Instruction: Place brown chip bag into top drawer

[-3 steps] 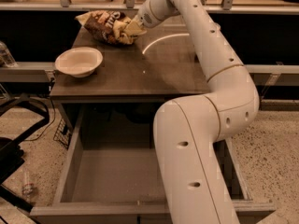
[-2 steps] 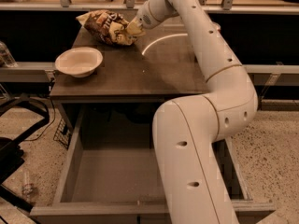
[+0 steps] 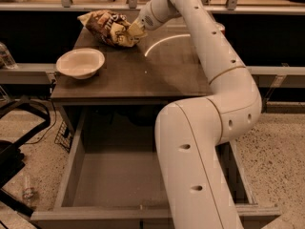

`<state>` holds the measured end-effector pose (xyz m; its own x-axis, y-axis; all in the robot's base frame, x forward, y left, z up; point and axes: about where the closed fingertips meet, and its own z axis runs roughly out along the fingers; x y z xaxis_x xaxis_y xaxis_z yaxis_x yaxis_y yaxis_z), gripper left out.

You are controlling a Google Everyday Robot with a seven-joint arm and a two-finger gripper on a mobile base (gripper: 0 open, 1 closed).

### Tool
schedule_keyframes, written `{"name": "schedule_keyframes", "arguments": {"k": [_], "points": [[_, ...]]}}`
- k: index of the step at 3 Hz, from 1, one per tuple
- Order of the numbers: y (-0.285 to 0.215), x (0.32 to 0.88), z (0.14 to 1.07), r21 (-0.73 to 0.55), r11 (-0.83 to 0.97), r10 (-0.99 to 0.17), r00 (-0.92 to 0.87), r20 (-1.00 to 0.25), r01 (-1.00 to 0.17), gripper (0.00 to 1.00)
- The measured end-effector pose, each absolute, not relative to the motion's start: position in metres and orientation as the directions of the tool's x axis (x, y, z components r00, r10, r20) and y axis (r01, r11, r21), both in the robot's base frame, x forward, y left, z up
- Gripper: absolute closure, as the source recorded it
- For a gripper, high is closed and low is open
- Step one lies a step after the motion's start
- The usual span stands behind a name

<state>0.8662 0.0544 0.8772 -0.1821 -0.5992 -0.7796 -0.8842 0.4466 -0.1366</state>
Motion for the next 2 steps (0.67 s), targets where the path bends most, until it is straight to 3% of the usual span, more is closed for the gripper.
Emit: {"name": "schedule_keyframes", "arguments": {"k": [2], "points": [[0.020,0.842,0.973,-0.289,0.505,-0.697,-0.187,-0.692,-0.813,1.00]]}}
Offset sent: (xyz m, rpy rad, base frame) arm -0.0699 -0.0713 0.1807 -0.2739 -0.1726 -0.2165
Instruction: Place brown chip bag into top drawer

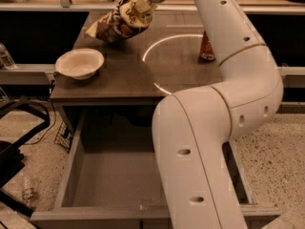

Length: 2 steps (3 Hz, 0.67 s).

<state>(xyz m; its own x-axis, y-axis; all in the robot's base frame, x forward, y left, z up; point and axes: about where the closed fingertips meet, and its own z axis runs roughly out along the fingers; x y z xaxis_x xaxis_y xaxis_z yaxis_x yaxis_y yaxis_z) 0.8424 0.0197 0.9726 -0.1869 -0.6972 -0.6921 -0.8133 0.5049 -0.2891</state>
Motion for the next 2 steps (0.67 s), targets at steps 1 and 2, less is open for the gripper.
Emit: {"name": "schedule_keyframes", "arguments": {"k": [1,2], "points": [[-0.015,0.820,1.028,-0.356,0.554,-0.721,-0.221,-0.656,-0.753,1.00],[-0.049,0.788,1.083,-0.410,0.596,-0.731,-0.256,-0.633,-0.690,1.00]]}}
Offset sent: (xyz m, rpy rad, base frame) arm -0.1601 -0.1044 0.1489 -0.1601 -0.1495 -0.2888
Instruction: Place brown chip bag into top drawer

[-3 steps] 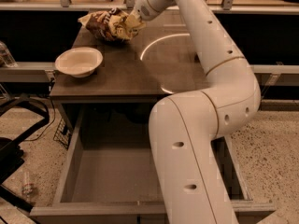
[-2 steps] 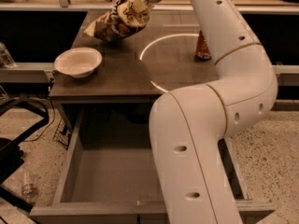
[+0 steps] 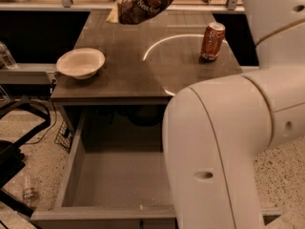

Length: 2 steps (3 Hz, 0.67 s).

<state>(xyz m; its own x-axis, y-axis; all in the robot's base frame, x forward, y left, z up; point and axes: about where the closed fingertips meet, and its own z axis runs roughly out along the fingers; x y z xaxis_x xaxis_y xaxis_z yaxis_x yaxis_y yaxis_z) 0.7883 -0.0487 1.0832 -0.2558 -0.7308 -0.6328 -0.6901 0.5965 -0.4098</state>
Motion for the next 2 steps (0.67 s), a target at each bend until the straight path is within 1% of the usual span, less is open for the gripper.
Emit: {"name": "schedule_keyframes", "arguments": {"k": [1,2], "points": [[-0.087,0.737,1.136,-0.451,0.636,-0.732,-0.304,-0.610,-0.626,1.00],[-0.112,0.679,1.178,-0.476,0.668,-0.706,-0.285,-0.648,-0.572,1.00]]}}
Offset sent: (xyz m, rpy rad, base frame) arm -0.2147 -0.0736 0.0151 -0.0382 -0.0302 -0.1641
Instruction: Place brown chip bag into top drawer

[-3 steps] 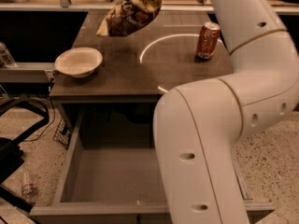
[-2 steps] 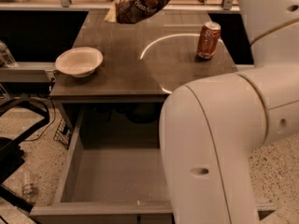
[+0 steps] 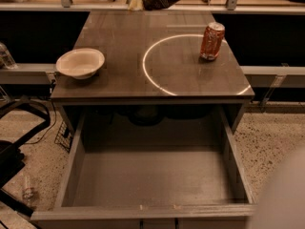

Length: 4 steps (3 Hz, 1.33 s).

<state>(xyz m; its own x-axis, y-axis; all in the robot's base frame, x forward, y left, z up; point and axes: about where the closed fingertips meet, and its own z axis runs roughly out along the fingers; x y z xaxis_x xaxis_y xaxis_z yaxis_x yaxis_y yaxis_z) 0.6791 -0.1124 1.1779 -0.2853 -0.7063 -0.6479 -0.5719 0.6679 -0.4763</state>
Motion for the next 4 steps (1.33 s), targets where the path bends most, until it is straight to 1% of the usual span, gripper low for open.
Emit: {"name": "schedule_keyframes", "arguments": {"k": [1,2,3,4], "points": [[-0.128,0.619,1.222,-0.476,0.715,-0.636,-0.193,-0.747,-0.512,1.00],[-0.146,0.531,1.266,-0.503,0.733,-0.587,-0.052,-0.808,-0.458,1.00],[-0.163,0.490,1.277,-0.508,0.755,-0.559,-0.002,-0.829,-0.415,1.00],[-0.158,0.484,1.279,-0.512,0.752,-0.560,0.007,-0.828,-0.415,1.00]]}}
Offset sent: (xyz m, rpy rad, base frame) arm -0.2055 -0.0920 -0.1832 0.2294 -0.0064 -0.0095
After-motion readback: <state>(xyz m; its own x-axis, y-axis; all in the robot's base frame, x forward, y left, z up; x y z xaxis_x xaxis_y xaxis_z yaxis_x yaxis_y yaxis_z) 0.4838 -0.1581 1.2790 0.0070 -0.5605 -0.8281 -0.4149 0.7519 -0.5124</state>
